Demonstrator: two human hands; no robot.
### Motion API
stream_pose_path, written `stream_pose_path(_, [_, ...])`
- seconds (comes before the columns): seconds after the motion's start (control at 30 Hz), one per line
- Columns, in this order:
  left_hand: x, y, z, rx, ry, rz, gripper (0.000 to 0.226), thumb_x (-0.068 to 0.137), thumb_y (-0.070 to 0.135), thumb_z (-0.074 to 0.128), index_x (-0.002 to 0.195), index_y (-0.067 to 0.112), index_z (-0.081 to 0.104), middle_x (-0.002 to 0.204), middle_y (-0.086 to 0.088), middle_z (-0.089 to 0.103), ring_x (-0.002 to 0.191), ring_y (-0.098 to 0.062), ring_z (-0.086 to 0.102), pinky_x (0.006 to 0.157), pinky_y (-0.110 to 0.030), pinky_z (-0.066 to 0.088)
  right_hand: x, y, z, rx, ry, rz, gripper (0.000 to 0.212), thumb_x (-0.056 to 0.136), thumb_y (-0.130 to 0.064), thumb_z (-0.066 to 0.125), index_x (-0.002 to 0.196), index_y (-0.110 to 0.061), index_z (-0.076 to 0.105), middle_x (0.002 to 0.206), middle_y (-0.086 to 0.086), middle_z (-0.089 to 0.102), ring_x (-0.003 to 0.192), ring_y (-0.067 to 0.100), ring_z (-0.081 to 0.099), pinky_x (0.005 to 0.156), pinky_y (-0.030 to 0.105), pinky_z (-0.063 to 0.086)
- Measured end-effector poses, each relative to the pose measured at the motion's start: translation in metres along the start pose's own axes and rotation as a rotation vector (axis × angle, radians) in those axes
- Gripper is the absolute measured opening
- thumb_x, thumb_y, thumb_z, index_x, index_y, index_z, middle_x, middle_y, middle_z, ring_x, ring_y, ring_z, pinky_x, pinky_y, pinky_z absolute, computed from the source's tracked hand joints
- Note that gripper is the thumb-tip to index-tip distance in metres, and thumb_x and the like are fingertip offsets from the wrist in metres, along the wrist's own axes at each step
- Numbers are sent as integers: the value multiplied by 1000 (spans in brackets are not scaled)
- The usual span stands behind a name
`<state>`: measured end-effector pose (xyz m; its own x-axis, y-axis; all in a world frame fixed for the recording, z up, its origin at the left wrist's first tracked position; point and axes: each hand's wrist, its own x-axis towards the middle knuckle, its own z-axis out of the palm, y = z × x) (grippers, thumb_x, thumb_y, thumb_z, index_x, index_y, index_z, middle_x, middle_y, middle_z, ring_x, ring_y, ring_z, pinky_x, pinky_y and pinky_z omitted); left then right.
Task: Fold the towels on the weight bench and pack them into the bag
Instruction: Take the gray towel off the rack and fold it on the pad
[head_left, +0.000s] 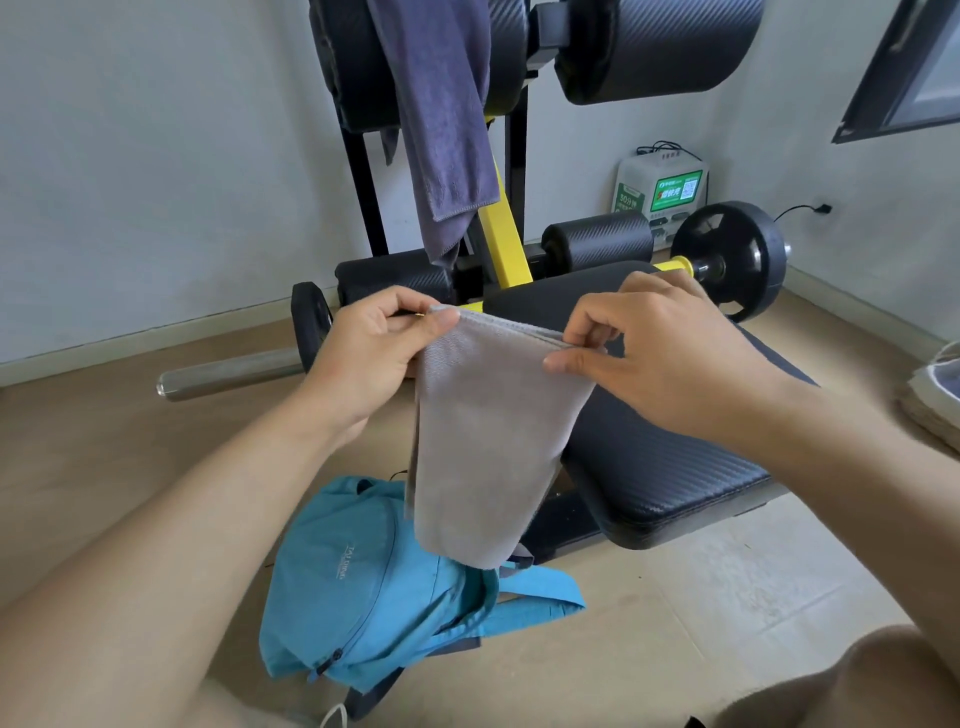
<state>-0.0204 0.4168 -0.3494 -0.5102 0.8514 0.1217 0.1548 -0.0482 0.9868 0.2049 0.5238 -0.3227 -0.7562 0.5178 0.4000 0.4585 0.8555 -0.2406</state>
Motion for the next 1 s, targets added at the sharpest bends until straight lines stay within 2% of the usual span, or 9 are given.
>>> stream_pose_path(0.17, [-1, 2, 4, -53, -63, 27, 8, 94, 15, 68, 88, 14, 63, 79, 2, 76, 72, -5, 68, 67, -13, 52, 1, -6, -2, -22, 29, 34, 31, 93, -57, 56, 87, -26, 58, 70, -13, 58, 77, 10, 50, 79, 25, 32])
stream_pose_path(0.27, [-5, 7, 9, -88, -150, 36, 15, 84, 27, 70, 89, 15, 63, 91, -9, 75, 76, -12, 66, 70, -20, 56, 1, -5, -4, -59, 51, 106, 38, 90, -63, 52, 102, -27, 59, 64, -11, 56, 66, 8, 51, 75, 25, 32])
stream_pose_path(0.37, [-9, 9, 13, -99, -189, 40, 21, 80, 31, 69, 92, 15, 62, 92, -9, 75, 73, -11, 67, 65, -21, 53, 1, -9, -7, -158, 32, 107, 62, 82, -79, 43, 120, -35, 63, 80, -14, 58, 90, 15, 55, 95, 32, 34])
stream_pose_path(0.47, [-10, 10, 17, -128, -239, 51, 20, 83, 28, 67, 94, 13, 62, 90, -9, 72, 75, -10, 67, 67, -17, 53, 1, -20, -5, -156, -2, 94, 68, 77, -85, 44, 125, -39, 61, 109, -11, 55, 115, 16, 46, 99, 33, 30])
stream_pose_path(0.6, [-13, 14, 23, -135, -246, 81, 13, 91, 23, 65, 96, 12, 61, 80, -2, 73, 73, -11, 67, 70, -19, 55, -1, -34, 8, 43, 6, 146, 46, 80, -77, 57, 87, -32, 53, 74, -11, 57, 77, 16, 55, 62, 33, 32])
stream_pose_path(0.67, [-12, 10, 22, -110, -233, 77, 23, 87, 33, 69, 97, 13, 64, 83, -1, 75, 77, -11, 68, 74, -24, 56, 0, -38, 9, 88, 13, 165, 49, 82, -72, 61, 74, -27, 45, 63, -6, 53, 67, 14, 50, 55, 35, 30])
stream_pose_path(0.77, [-14, 1, 20, 41, -397, 7, 48, 72, 48, 86, 109, 20, 71, 108, -3, 77, 103, -18, 72, 93, -35, 57, 4, -41, 3, 266, 14, 172, 39, 84, -57, 65, 73, -22, 54, 60, -3, 55, 58, 11, 46, 51, 27, 35])
stream_pose_path(0.87, [-22, -18, 26, 258, -609, -144, 36, 72, 20, 91, 104, 24, 76, 105, 8, 79, 102, -11, 73, 94, -35, 56, 7, -40, -7, 580, -23, 283, 36, 87, -45, 73, 72, -16, 59, 58, -4, 54, 51, 4, 46, 47, 18, 36])
stream_pose_path(1.0, [-23, -35, 31, 315, -740, -305, 35, 78, 22, 88, 109, 28, 75, 110, 11, 78, 105, -8, 72, 96, -28, 55, 10, -9, -22, 936, 45, 499, 31, 89, -38, 74, 81, -10, 67, 76, 4, 67, 70, 19, 64, 68, 34, 49])
